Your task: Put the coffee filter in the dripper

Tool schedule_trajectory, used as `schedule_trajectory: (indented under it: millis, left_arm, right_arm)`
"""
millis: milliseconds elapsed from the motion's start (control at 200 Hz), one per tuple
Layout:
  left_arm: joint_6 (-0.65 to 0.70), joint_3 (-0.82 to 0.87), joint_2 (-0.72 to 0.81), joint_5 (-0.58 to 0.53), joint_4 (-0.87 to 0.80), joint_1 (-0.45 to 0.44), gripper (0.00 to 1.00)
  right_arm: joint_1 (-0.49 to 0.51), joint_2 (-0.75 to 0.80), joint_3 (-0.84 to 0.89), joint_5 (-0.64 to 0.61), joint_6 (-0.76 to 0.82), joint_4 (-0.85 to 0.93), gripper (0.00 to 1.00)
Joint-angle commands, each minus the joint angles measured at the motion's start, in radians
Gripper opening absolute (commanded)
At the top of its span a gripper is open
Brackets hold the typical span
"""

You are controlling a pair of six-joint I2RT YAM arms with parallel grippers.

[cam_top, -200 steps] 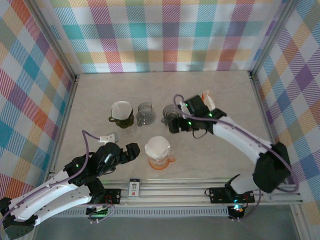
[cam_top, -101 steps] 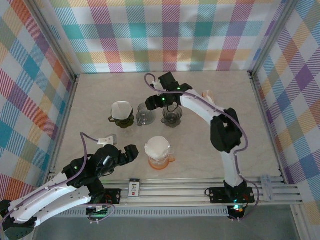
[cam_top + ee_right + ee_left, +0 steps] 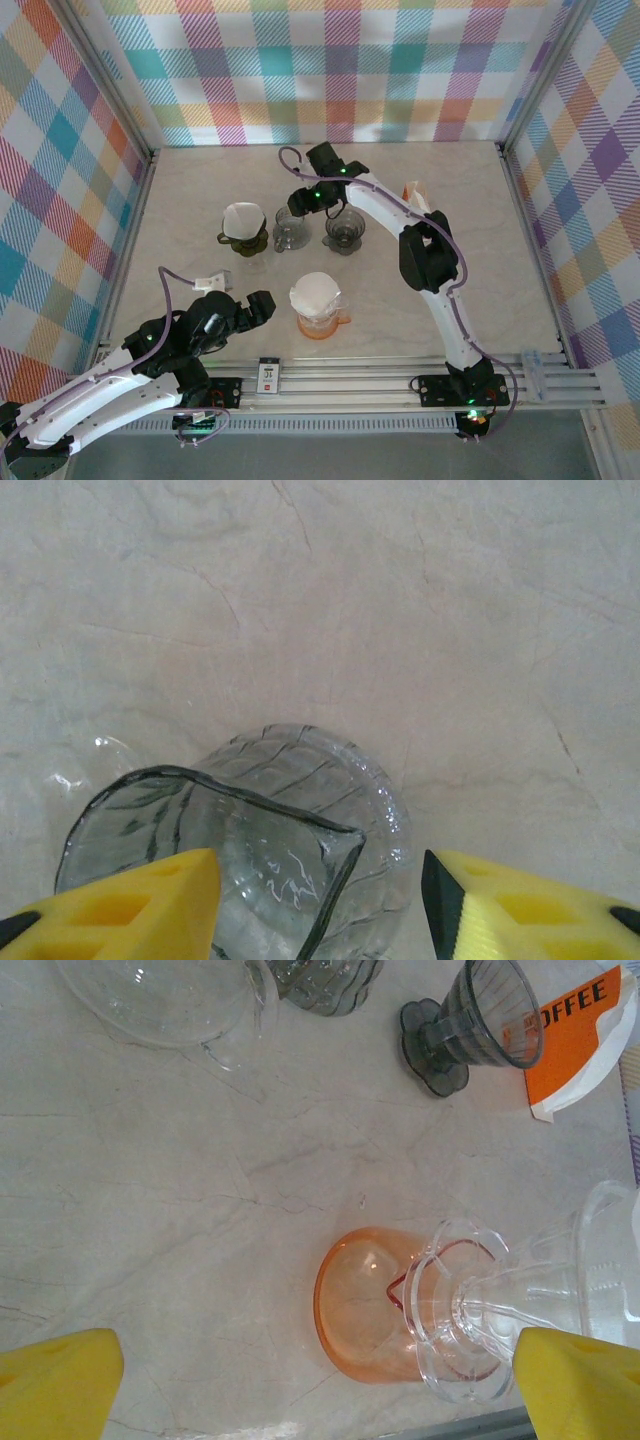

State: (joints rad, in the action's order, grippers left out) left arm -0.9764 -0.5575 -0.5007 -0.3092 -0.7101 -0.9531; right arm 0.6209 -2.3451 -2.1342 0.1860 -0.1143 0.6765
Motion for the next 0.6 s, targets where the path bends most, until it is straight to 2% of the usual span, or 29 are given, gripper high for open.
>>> schedule_trajectory:
  millis: [0, 320, 595]
  left_arm:
    - [-0.001, 0.011, 0.021, -0.041, -0.04, 0.005, 1.0]
    - [-0.018, 0.013, 0.066, -0.073, -0.069, 0.005, 1.0]
    - [-0.027, 0.015, 0.078, -0.08, -0.084, 0.005, 1.0]
  right_arm:
    - [-0.001, -0.021, -0.029, 0.03, 0.01, 0.028, 0.54]
    - [0.0, -0.022, -0.015, 0.019, 0.003, -0.008, 0.3]
    - [0.004, -0.008, -0.015, 0.023, -0.004, -0.045, 0.18]
